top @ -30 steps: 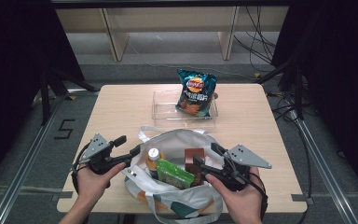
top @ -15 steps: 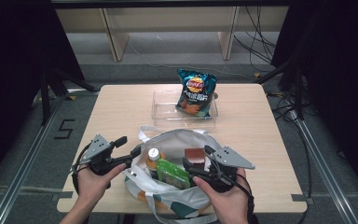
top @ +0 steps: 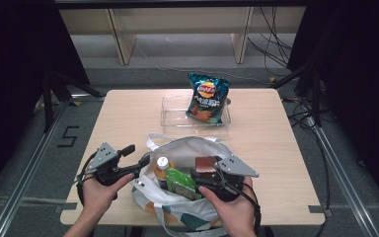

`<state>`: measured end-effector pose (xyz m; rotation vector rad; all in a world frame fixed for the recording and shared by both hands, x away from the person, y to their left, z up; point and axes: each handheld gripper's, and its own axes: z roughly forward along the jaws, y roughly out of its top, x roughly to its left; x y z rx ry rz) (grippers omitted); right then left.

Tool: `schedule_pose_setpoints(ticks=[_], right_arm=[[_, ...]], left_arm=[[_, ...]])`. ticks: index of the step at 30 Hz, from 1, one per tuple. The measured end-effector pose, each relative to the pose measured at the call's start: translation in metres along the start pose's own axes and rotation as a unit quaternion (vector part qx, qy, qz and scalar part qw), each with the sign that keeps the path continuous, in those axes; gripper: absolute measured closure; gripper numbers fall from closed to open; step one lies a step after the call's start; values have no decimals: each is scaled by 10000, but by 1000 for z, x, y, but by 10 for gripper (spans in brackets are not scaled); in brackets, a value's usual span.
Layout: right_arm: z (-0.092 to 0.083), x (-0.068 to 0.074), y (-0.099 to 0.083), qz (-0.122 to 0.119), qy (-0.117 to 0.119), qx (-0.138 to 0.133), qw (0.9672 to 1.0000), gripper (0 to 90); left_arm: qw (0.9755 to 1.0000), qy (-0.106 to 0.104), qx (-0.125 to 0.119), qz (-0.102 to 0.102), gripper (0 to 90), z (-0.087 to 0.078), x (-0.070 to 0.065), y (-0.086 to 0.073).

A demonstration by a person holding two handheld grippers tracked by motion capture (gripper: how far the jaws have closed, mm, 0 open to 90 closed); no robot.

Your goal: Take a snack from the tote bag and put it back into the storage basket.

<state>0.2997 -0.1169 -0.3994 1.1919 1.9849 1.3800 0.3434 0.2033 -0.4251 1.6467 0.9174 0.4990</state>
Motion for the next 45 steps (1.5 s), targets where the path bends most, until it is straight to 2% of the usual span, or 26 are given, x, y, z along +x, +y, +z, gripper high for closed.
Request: schedule_pose_setpoints(ticks=[1, 2, 3, 8, 9, 10, 11, 13, 16, 17, 20, 21, 22, 23, 24, 25, 27, 30, 33, 34, 36, 38, 39, 43, 44, 45], right_arm=[[-1, 1, 0, 67, 29, 9, 10000, 182], [-1, 1, 0, 51, -66, 77, 9999, 183], [0, 1, 0, 111, -7, 56, 9999, 185], [-1, 0, 0, 24, -95, 84, 9999, 196], [-1, 1, 0, 67, 0, 5, 10000, 217], [-2, -1, -1, 30, -56, 20, 10000, 246], [-4, 0, -1, 84, -7, -36, 10000, 272], [-5, 0, 0, -8, -7, -41, 10000, 309], [-6, 0, 0, -8, 21, -45, 10000, 332], [-6, 0, 1, -24, 20, -72, 10000, 337], [-6, 1, 1, -28, -3, -78, 10000, 328], [-4, 1, 1, -66, -26, -62, 10000, 301], [-3, -1, 2, -204, -33, -37, 9998, 271], [-1, -1, 2, -81, -9, -71, 9999, 252], [0, -1, 2, -211, -36, -18, 9998, 249], [2, 1, 2, -138, -9, -30, 9999, 247], [6, 0, 2, -286, -75, 34, 9996, 243], [8, 2, 1, -236, -95, 87, 9996, 241], [12, 2, -2, -218, -65, 173, 9996, 293], [13, 1, -2, -273, -16, 122, 9996, 305], [10, 0, -2, -343, -72, 172, 9992, 356], [8, -2, 0, -517, -195, -13, 9985, 384], [7, -1, 0, -315, -25, 139, 9994, 386], [5, -6, 0, -364, -44, 105, 9993, 388], [4, -6, 0, -161, 13, 115, 9998, 388], [3, -6, 0, -149, -42, 158, 9998, 388]], left_arm=[[10000, -5, 0, 0, 298, 0, 0, 0], [10000, -48, -29, -16, 298, 1, 0, -1], [10000, -41, -28, -21, 298, 1, 0, -1], [10000, -38, -22, -41, 298, 1, 1, -1], [10000, -34, -22, -38, 297, 1, 1, -1], [10000, -33, -25, -39, 297, 1, 0, -1], [10000, -6, -8, -29, 298, 0, 0, -1], [10000, 2, 5, -12, 298, 0, 0, 0], [10000, -45, -26, -14, 298, 1, 0, -1], [10000, 11, 14, 8, 298, 0, 0, 0], [10000, -32, -25, -40, 298, 1, 0, -1], [10000, -23, -19, -30, 298, 1, 0, -1], [10000, 1, 8, -9, 298, 0, 0, -1], [10000, -21, -3, -9, 298, 0, 0, -1], [10000, -47, -24, -11, 298, 1, 0, -1], [10000, -14, -4, -1, 298, 0, 0, 0], [10000, 3, 9, -14, 298, 0, 0, 0], [10000, -39, -19, -37, 298, 0, 1, -1], [10000, 1, 9, -21, 298, -1, 1, -1], [10000, 7, 9, -20, 298, -1, 1, 0], [10000, 6, 1, -23, 298, -1, 1, 0], [10000, -11, 0, -27, 298, 0, 1, -1], [10000, -40, -23, -37, 298, 0, 1, -1], [10000, 10, 5, -27, 298, -1, 0, 0], [10000, 9, 0, -24, 298, -1, 1, 0], [10000, 11, 1, -17, 298, -1, 1, 0]])
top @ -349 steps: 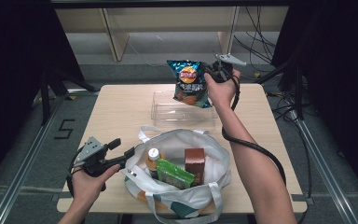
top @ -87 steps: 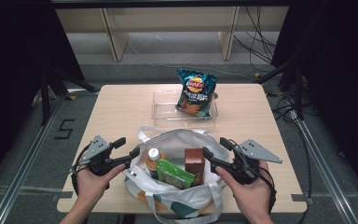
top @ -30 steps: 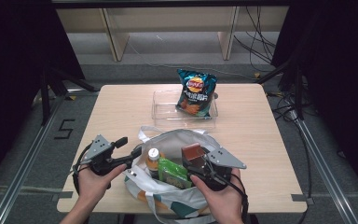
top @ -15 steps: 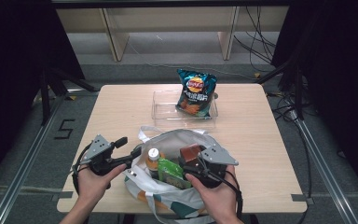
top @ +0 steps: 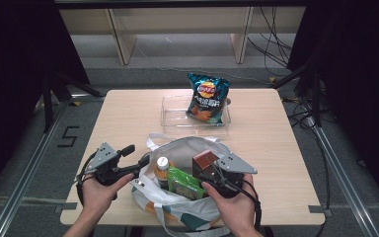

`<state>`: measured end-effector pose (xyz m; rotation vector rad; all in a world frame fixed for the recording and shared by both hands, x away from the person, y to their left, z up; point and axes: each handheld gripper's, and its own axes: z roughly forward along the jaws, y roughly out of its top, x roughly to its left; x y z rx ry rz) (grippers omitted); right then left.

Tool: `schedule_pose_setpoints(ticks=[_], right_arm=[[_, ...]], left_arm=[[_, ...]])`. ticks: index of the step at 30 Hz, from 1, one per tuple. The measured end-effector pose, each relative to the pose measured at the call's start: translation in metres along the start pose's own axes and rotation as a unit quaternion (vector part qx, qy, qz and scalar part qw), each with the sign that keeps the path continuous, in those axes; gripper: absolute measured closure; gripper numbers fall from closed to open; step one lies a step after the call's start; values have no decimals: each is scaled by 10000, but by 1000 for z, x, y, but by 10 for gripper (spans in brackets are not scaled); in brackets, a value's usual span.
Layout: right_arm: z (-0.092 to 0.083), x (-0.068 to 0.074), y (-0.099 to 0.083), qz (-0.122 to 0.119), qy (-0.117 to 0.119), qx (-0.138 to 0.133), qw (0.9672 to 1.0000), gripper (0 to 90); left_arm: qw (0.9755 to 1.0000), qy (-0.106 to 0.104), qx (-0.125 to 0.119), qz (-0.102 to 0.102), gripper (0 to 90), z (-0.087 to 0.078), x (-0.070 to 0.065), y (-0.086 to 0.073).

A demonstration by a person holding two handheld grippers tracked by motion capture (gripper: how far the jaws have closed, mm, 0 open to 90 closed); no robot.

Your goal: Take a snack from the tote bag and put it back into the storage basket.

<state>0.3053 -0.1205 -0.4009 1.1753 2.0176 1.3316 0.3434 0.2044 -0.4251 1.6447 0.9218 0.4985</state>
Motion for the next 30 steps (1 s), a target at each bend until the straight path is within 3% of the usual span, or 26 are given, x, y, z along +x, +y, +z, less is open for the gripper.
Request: schedule_pose_setpoints(ticks=[3, 9, 12, 13, 14, 19, 22, 24, 30], right_arm=[[-1, -5, 2, -100, 46, -115, 9999, 389], [-8, -7, 9, 45, 138, -208, 9997, 389], [-11, -9, 12, 4, 211, -313, 9993, 390], [-13, -8, 13, 136, 156, -246, 9995, 390], [-12, -10, 14, 26, 158, -367, 9992, 389], [-15, -12, 19, 288, 224, -373, 9986, 390], [-17, -16, 22, 142, 232, -352, 9990, 390], [-18, -16, 25, 256, 234, -393, 9986, 390], [-22, -18, 32, 196, 198, -485, 9984, 390]], left_arm=[[10000, 2, 10, -1, 298, 0, 1, 0], [10000, 6, -8, -4, 299, 0, 0, 0], [10000, 14, -9, -6, 299, 0, 0, 0], [10000, 13, -12, -7, 299, 0, 0, 0], [10000, 12, -11, -4, 299, 0, 0, 0], [10000, -27, -48, -13, 299, 1, 0, 0], [10000, -21, -51, -12, 299, 0, 0, 0], [10000, 21, -16, 2, 299, 0, 0, 0], [10000, 21, -14, 7, 299, -1, -1, 1]])
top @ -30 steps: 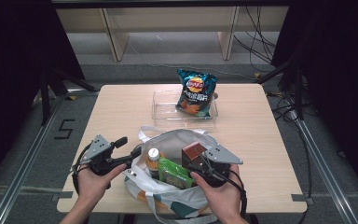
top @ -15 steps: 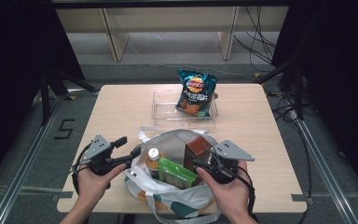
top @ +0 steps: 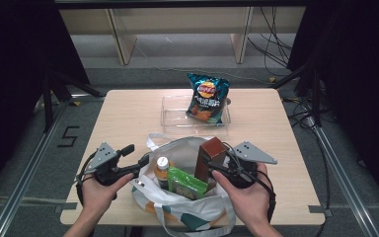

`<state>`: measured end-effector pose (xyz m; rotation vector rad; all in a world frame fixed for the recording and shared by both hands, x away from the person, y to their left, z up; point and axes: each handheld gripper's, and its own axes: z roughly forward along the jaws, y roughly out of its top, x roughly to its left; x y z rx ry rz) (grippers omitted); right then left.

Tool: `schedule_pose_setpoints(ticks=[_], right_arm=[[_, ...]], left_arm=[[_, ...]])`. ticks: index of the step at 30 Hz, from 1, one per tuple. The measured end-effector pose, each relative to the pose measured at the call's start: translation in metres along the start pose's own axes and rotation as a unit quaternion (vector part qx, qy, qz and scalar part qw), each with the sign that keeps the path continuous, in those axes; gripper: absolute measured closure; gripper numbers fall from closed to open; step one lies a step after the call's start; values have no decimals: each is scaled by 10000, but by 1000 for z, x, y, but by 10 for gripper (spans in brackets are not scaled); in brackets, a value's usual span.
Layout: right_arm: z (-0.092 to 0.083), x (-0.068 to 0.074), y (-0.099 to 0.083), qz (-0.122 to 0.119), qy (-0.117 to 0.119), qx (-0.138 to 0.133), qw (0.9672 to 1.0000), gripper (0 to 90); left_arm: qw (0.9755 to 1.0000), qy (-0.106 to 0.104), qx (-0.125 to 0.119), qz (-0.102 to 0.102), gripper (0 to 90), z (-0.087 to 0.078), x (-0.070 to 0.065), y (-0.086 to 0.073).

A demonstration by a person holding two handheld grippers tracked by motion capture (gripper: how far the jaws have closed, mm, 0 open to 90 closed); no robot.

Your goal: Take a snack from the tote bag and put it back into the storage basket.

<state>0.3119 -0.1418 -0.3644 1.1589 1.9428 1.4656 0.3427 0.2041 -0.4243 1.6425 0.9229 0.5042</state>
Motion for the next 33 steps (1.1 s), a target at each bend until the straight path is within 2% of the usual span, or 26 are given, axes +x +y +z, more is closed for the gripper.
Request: schedule_pose_setpoints(ticks=[3, 6, 7, 9, 10, 17, 18, 22, 26, 27, 28, 31, 32, 33], right_arm=[[-3, 0, 4, 85, 37, 7, 10000, 390], [-4, -1, 9, 81, -3, -45, 10000, 390], [-5, -3, 11, 15, -23, -43, 10000, 391], [-5, -3, 13, 81, -37, -52, 9999, 390], [-5, -4, 13, 5, -65, -99, 9999, 390], [-6, -5, 17, 41, -63, -92, 9999, 391], [-6, -5, 18, 115, -48, -120, 9999, 391], [-8, -6, 24, 32, -75, -183, 9998, 390], [-10, -6, 28, 65, -64, -218, 9997, 391], [-10, -6, 29, 65, -121, -237, 9996, 391], [-10, -6, 31, 64, -60, -239, 9997, 391], [-10, -6, 33, -21, -110, -254, 9996, 391], [-10, -6, 33, -11, -117, -257, 9996, 391], [-10, -5, 34, 115, -113, -213, 9996, 391]], left_arm=[[10000, 3, -2, 3, 299, 0, 0, 0], [10000, 2, 10, 18, 299, 1, 0, 0], [10000, -2, 11, 21, 299, 1, 0, 0], [10000, -4, 8, 26, 299, 1, 0, 0], [10000, -1, 9, 26, 299, 1, 0, 0], [10000, 3, -1, 8, 299, 0, 0, 0], [10000, 6, -2, 7, 299, 0, 0, 0], [10000, 8, -4, 12, 299, 0, 0, 0], [10000, 1, -4, 17, 299, 0, 0, 0], [10000, 2, 1, 17, 299, 0, 0, 0], [10000, 3, 0, 15, 299, 0, 0, 0], [10000, 1, -1, 13, 299, 0, 0, 0], [10000, 9, 0, 6, 299, 0, 0, 0], [10000, 7, -1, 7, 299, 0, 0, 0]])
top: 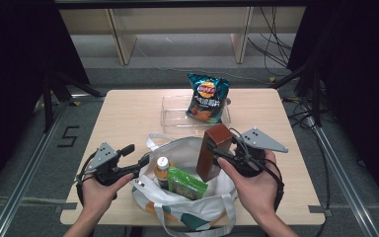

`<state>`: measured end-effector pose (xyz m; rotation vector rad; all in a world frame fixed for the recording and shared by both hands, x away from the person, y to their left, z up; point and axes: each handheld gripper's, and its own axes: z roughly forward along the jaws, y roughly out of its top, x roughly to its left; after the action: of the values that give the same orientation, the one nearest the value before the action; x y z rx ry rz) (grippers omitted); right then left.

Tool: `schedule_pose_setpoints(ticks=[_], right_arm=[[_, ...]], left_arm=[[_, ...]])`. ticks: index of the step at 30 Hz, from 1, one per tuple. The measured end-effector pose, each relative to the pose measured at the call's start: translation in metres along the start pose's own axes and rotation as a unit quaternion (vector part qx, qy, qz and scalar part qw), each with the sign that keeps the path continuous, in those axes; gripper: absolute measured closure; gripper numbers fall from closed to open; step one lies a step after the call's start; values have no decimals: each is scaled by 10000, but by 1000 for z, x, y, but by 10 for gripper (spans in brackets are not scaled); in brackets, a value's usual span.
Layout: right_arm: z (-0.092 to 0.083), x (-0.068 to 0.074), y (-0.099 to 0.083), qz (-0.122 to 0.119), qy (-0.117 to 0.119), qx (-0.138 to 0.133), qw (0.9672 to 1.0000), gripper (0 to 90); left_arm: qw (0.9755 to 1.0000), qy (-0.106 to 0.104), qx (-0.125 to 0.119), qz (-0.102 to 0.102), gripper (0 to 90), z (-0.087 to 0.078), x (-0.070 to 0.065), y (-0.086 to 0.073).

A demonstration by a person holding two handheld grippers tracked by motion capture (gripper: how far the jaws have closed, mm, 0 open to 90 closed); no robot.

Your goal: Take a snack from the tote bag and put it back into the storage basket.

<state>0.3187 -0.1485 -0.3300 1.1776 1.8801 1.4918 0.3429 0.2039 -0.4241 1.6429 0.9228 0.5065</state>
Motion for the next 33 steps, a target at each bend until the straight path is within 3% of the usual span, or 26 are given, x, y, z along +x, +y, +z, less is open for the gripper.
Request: schedule_pose_setpoints(ticks=[2, 7, 8, 12, 14, 15, 18, 22, 23, 29, 33], right_arm=[[1, -3, 1, -136, -1, -92, 9999, 391], [-1, -4, 5, -18, -2, -111, 9999, 391], [-1, -6, 6, -115, -19, -113, 9999, 391], [-1, -5, 10, -47, -3, -177, 9998, 391], [-3, -7, 11, -156, -13, -162, 9997, 391], [-2, -6, 12, -62, -17, -183, 9998, 391], [-2, -6, 14, -138, 0, -209, 9997, 391], [-3, -6, 17, -35, -30, -229, 9997, 391], [-3, -7, 18, -137, -10, -244, 9996, 391], [-6, -7, 27, -77, -77, -322, 9994, 391], [-6, -9, 31, -160, -102, -378, 9991, 391]], left_arm=[[10000, -1, -4, 2, 299, 0, 0, 0], [10000, -5, -1, 7, 299, 0, 0, 0], [10000, -3, -2, 9, 299, 0, 0, 0], [10000, -3, -1, 8, 299, 0, 0, 0], [10000, -5, -2, 5, 299, 0, 0, 0], [10000, -3, -2, 10, 300, 0, 0, 0], [10000, -7, -4, 10, 299, 0, 0, 0], [10000, -1, -9, 4, 299, 0, 0, 0], [10000, -1, -11, 7, 299, 0, 0, 0], [10000, -11, 0, 11, 299, 0, 0, 0], [10000, -9, -2, 4, 299, 0, 0, 0]])
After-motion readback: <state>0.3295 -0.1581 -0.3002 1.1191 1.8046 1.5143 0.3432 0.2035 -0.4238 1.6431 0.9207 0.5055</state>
